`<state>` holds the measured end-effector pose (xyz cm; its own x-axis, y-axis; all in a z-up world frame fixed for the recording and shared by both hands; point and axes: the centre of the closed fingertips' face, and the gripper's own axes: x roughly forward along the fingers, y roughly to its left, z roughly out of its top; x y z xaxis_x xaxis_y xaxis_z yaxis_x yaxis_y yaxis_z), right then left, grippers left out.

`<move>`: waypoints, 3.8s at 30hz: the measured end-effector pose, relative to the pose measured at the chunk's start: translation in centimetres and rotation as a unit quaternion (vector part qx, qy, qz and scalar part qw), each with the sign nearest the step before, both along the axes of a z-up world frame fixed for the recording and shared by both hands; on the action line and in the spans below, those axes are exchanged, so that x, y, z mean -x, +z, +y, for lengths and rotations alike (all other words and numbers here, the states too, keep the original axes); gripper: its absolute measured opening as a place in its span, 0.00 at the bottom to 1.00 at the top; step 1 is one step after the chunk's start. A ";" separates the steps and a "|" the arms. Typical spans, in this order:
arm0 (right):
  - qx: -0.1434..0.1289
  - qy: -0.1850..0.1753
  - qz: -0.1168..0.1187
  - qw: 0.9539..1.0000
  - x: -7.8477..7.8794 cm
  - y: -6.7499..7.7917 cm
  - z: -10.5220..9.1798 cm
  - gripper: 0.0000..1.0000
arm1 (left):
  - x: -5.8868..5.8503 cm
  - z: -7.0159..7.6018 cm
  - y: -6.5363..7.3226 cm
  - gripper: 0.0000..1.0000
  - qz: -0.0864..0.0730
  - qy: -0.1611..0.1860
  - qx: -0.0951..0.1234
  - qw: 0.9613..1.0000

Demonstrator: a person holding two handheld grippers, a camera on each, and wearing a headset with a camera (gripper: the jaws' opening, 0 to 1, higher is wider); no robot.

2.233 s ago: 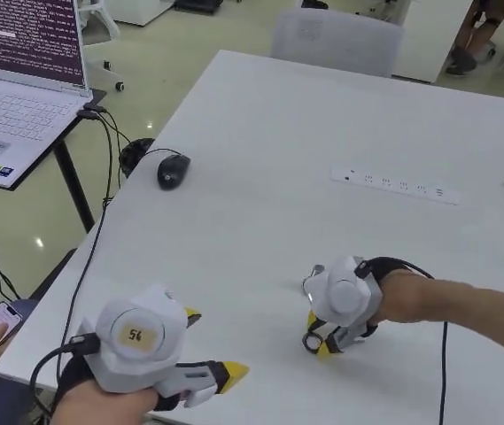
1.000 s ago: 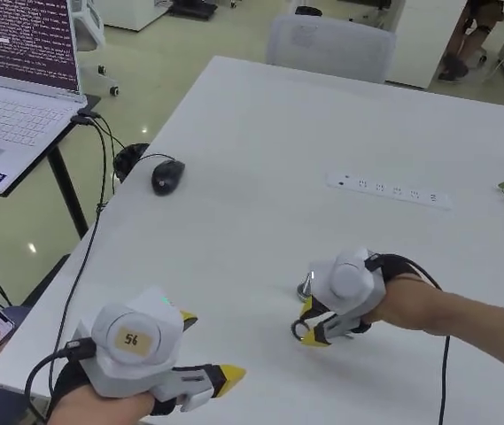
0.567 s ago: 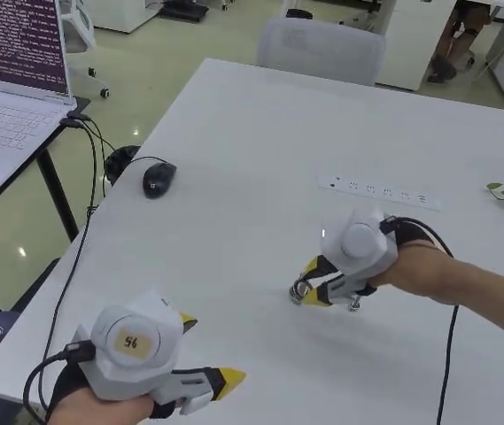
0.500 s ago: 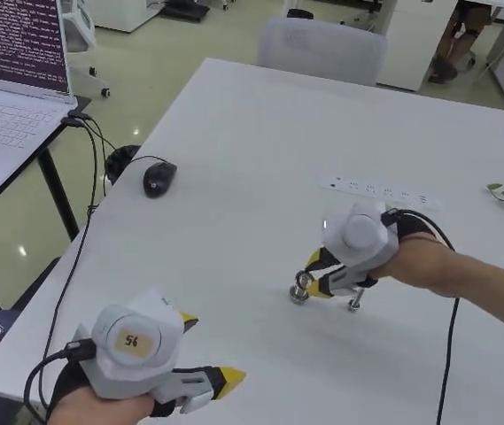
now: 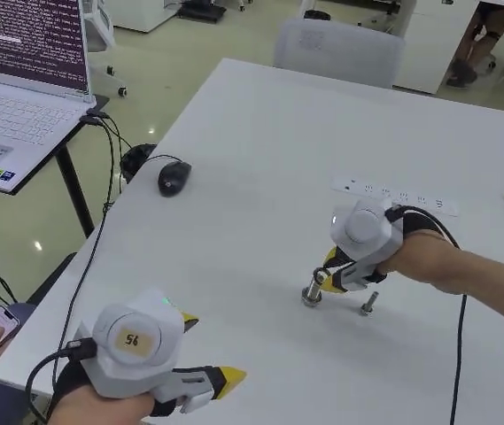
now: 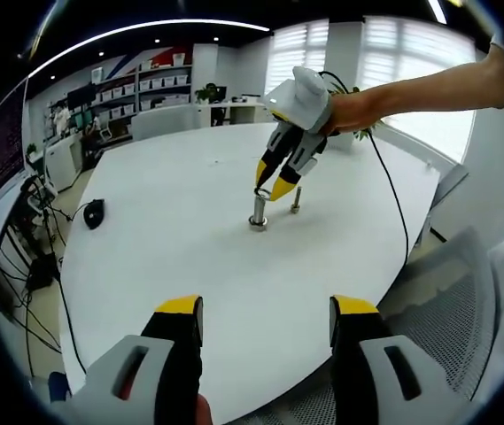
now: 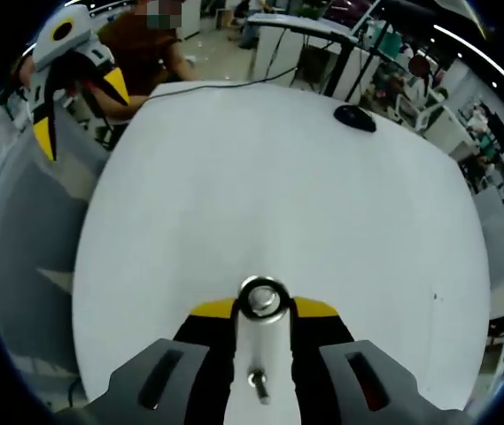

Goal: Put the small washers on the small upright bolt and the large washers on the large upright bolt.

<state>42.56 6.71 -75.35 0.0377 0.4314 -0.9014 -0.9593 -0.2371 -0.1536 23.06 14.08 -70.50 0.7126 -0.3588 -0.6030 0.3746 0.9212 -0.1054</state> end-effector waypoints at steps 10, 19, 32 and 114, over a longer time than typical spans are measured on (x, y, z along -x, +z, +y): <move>0.010 0.006 0.004 1.000 0.0 -0.9 0.4 0.23 | -0.2 -0.1 -0.1 0.57 0.000 0.000 0.001 1.000; 0.026 0.004 0.007 1.000 0.0 -1.9 0.6 0.23 | -0.1 0.0 -0.2 0.57 0.003 0.001 0.001 1.000; 0.052 -0.020 0.015 0.998 0.1 -4.5 0.6 0.23 | -0.1 -0.1 -0.2 0.57 0.005 -0.003 -0.001 1.000; -0.213 -0.424 0.096 0.875 7.3 -3.9 -15.8 0.60 | -3.5 -1.2 -2.1 0.57 0.002 -0.054 -0.002 0.999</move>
<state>35.26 -9.04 -79.29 0.3729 0.6199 -0.6904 -0.7802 0.6122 0.1283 26.57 12.87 -72.61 0.6669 -0.4314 -0.6076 0.4712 0.8758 -0.1047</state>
